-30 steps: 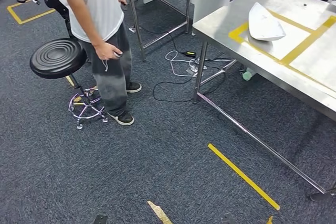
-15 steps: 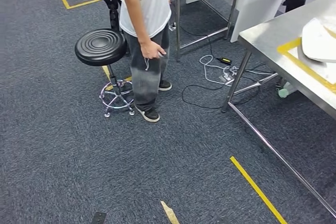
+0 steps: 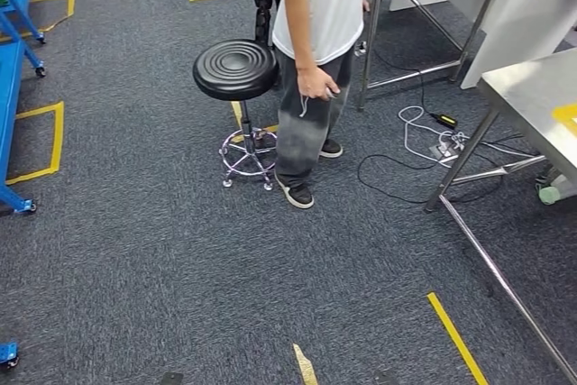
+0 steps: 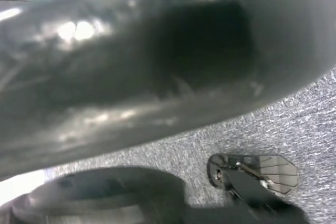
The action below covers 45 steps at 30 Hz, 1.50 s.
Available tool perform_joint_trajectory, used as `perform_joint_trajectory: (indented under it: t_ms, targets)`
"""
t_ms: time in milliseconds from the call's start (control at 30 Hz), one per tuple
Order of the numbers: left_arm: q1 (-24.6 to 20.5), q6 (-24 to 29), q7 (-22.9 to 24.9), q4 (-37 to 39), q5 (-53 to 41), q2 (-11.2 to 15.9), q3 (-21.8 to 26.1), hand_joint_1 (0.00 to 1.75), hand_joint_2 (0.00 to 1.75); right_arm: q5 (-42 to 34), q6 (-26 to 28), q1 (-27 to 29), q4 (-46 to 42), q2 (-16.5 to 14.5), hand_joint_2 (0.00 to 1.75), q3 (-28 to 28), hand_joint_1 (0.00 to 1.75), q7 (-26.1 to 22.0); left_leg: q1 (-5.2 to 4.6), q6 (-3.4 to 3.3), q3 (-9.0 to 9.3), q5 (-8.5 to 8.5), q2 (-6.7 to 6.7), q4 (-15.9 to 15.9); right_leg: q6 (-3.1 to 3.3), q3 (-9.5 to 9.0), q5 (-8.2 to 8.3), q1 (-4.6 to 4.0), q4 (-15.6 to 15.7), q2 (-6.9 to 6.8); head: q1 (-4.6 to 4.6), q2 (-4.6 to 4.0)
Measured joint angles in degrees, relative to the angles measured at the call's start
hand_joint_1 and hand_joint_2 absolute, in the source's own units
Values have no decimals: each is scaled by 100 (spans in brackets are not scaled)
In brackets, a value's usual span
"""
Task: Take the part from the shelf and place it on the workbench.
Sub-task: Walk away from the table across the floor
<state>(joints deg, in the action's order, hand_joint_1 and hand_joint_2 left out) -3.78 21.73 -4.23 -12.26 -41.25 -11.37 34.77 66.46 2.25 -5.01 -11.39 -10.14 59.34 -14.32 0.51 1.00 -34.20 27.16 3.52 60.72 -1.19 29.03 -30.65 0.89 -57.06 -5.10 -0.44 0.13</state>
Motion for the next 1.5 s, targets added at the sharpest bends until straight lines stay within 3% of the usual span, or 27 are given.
perform_joint_trajectory:
  t_ms: [33,100,133,200,267,300,333,367,433,500,567,667,833,867,900,967,1000,1033,1100,1167,1200,1267,1300,1367,1400,1433,1500]
  targets:
    - [-9,11,-29,0,29,-7,14,0,0,45,-11,-5,1,0,0,-18,0,11,-25,-31,58,0,71,-133,-38,-16,-22,-13,-3,-60,5,0]
    - [-5,55,-133,0,106,-16,76,0,0,160,-51,-39,1,0,0,-79,0,23,-59,-120,53,35,-5,-152,-102,-58,-50,-12,8,-175,16,0]
    - [7,85,-190,0,146,-20,116,0,0,220,-74,-68,1,0,0,-124,0,25,-61,-160,60,33,-64,-166,-132,-69,-85,3,-9,-157,22,0]
    - [11,139,-291,0,205,-35,193,0,0,317,-100,-122,0,1,0,-213,0,26,-50,-250,77,22,-177,-192,-165,64,-291,27,-310,97,47,0]
    - [-6,171,-327,0,192,-61,239,0,0,360,-88,-137,0,7,0,-267,0,22,-53,-313,82,22,-310,-197,-154,457,-636,25,-1070,400,80,0]
    - [-12,178,-302,0,160,-73,250,0,0,369,-78,-130,0,10,0,-281,0,20,-65,-328,85,24,-389,-196,-144,680,-755,18,-1463,460,87,0]
    - [-10,180,-243,0,115,-81,256,0,0,375,-67,-121,0,13,0,-299,0,19,-77,-337,94,27,-474,-195,-129,845,-771,11,-1709,488,90,0]
    - [-2,174,-151,0,72,-85,258,0,0,383,-61,-112,0,13,0,-318,0,20,-87,-341,106,31,-563,-194,-108,914,-665,4,-1732,505,92,0]
    - [12,146,56,0,18,-85,260,0,0,411,-50,-101,0,13,0,-360,0,49,-97,-337,135,38,-735,-193,-51,748,-188,-8,-1147,599,92,0]
    - [16,113,174,0,22,-86,268,0,0,452,-49,-84,1,13,0,-390,0,119,-107,-311,134,52,-885,-177,-9,463,123,-4,-436,851,90,0]
    - [32,102,193,0,45,-85,287,0,0,480,-50,-62,2,13,0,-412,0,186,-91,-253,99,46,-1011,-169,0,319,140,-7,-163,981,86,0]
    - [69,102,193,0,60,-76,311,0,0,491,-50,-46,2,11,0,-429,0,213,-65,-185,67,26,-1138,-179,13,275,143,-18,-121,883,84,0]
    - [74,103,193,0,62,-73,316,0,0,494,-50,-43,2,8,0,-432,0,213,-74,-170,63,48,-1111,-156,28,259,153,-5,-95,833,80,0]
    - [70,104,193,0,64,-70,325,0,0,495,-50,-39,2,4,0,-436,0,213,-79,-149,8,142,-978,-21,48,241,153,3,-77,771,63,0]
    - [68,106,165,0,90,-67,351,0,0,513,-51,-24,2,0,0,-450,0,252,-66,-105,-180,320,-792,398,70,213,139,9,-62,614,48,0]
    - [65,116,41,0,127,-49,408,0,0,577,-7,5,2,-11,0,-497,0,337,-25,-24,-302,349,-398,702,93,137,84,12,-47,251,17,0]
    - [64,122,-47,0,153,-40,435,0,0,615,25,15,2,-16,0,-518,0,378,-10,-5,-235,258,-225,586,80,100,51,8,-47,92,19,0]
    - [52,126,-120,0,157,-33,449,0,0,641,60,13,2,-22,0,-532,0,378,-30,-23,-30,87,-90,162,53,74,24,-5,-54,17,16,0]
    - [16,99,-233,0,174,-30,488,0,0,686,101,9,2,-25,0,-552,0,369,-80,-84,110,56,73,-158,-11,40,-14,-32,-53,-99,16,0]
    - [4,-45,-271,1,137,-22,520,0,0,750,130,-3,1,-24,0,-593,0,361,-97,-158,103,63,-26,-179,-74,1,-44,-36,-36,-215,14,0]
    - [8,-178,-240,2,88,-15,526,0,0,791,136,-12,1,-24,0,-623,0,357,-90,-192,111,58,-91,-195,-107,-1,-85,-27,-58,-177,21,0]
    - [1,-454,-101,4,-76,-3,511,0,0,886,134,-21,1,-24,0,-686,0,360,-63,-263,128,38,-215,-226,-153,154,-307,-8,-397,112,57,0]
    - [-6,-538,-9,4,-177,-3,485,0,0,939,130,-14,1,-24,0,-721,0,372,-57,-289,126,37,-279,-229,-161,329,-479,-1,-750,300,82,0]
    - [-13,-567,141,4,-332,-11,418,0,0,1039,122,20,2,-24,0,-793,0,420,-62,-321,126,42,-433,-227,-154,739,-755,-3,-1510,466,97,0]
    - [-6,-556,186,4,-367,-16,394,0,0,1080,120,39,2,-24,0,-828,0,443,-67,-325,130,45,-516,-226,-146,866,-757,-4,-1691,487,97,0]
    - [2,-545,210,4,-385,-19,380,0,0,1109,119,51,2,-24,0,-861,0,464,-70,-324,138,46,-603,-225,-134,891,-640,-5,-1647,502,97,0]
    - [12,-533,232,4,-406,-27,361,0,0,1144,119,60,2,-24,0,-915,0,496,-67,-312,156,54,-772,-222,-100,656,-184,2,-981,641,98,0]
